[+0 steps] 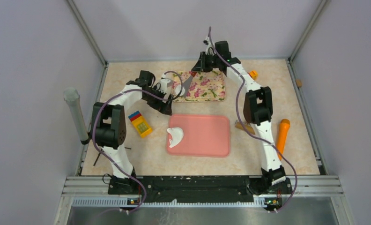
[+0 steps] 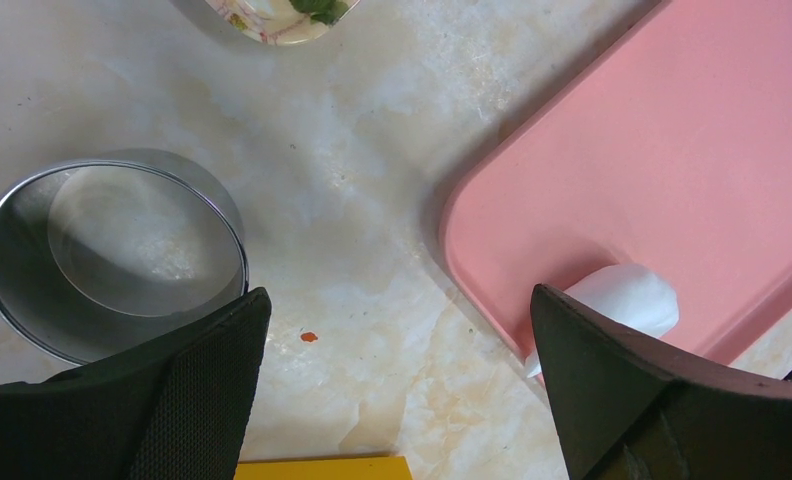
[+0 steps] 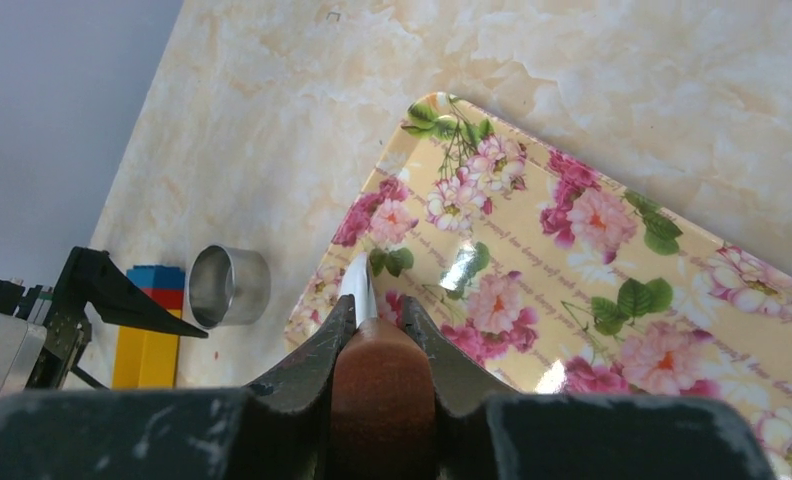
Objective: Roll out the dumpling wrappers from the dough
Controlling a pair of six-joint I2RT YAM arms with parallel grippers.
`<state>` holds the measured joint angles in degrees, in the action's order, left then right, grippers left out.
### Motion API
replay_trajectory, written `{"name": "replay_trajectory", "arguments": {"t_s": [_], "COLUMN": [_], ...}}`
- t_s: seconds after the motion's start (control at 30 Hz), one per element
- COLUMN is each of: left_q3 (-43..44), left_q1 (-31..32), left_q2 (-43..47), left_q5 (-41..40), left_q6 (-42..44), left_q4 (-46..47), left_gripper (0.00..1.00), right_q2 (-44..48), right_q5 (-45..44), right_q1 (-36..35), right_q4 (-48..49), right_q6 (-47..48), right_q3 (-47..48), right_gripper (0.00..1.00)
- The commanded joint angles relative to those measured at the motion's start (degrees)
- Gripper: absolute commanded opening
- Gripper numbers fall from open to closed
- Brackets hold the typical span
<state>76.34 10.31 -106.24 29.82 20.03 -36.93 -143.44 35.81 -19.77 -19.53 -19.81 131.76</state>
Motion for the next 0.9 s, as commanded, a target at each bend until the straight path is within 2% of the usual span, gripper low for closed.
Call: {"name": "replay_trajectory", "arguments": {"t_s": [0.0,0.4,0.6,0.87], "left_q3": [-0.46,-0.78,-1.06,-1.28], "left_q1": [-0.29,-0.37,-0.37,-0.37], "left_q2": [2.61,3.05,3.14,3.40], "left_q5": [1.68,1.73,1.99,2.23], "left_q6": [0.11,-0.17,-0.26,-0.35], "left_q4": [1.67,2.03,2.21,2.30], "left_gripper": [0.99,0.99,0.99,0.99], "right_q2": [2.11,4.41,6.25,6.70], "right_q5": [-9.26,-23.81,-32.41,-35.55], "right_q1": [-0.96,-6.64,-9.01,-9.51], "right_q4": [-6.82,-14.39,-13.91,-14.28], "right_q6": [10.27,28.62,34.45,35.83], "right_q3": [3.79,4.79,2.84,3.59], "right_gripper": [0.00,0.00,0.00,0.00]}}
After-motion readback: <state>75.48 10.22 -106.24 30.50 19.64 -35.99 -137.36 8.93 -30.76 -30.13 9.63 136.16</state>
